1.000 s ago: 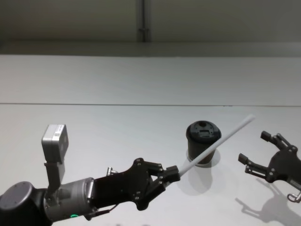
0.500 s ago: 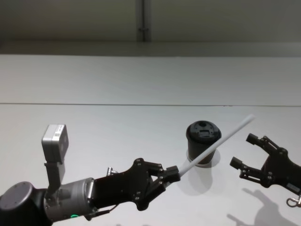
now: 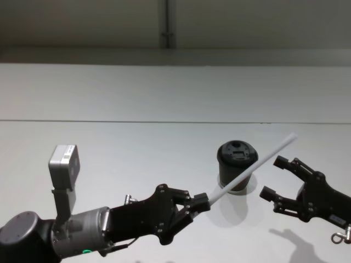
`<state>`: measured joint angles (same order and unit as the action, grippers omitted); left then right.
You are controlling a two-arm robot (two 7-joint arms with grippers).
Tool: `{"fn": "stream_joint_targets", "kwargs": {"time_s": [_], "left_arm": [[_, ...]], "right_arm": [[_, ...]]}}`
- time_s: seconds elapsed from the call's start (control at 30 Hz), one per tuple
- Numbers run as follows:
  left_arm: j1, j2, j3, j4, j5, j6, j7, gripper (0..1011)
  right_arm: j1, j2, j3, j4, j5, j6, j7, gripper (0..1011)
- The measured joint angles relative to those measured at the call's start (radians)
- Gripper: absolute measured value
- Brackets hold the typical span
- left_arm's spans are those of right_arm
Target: Pick up the straw with one hand, pass it to the other hand, and insert it into the cup.
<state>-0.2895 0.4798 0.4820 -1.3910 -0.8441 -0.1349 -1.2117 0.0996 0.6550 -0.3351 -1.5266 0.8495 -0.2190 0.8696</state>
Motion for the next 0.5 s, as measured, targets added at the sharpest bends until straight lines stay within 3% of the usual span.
{"fn": "stream_joint_targets", "kwargs": {"time_s": [0.5], "left_arm": [[0.000, 0.000, 0.000, 0.000, 0.000, 0.000, 0.000, 0]], "right_arm": [[0.026, 0.008, -0.038, -0.012, 0.117, 0.040, 0.140, 1001]]}}
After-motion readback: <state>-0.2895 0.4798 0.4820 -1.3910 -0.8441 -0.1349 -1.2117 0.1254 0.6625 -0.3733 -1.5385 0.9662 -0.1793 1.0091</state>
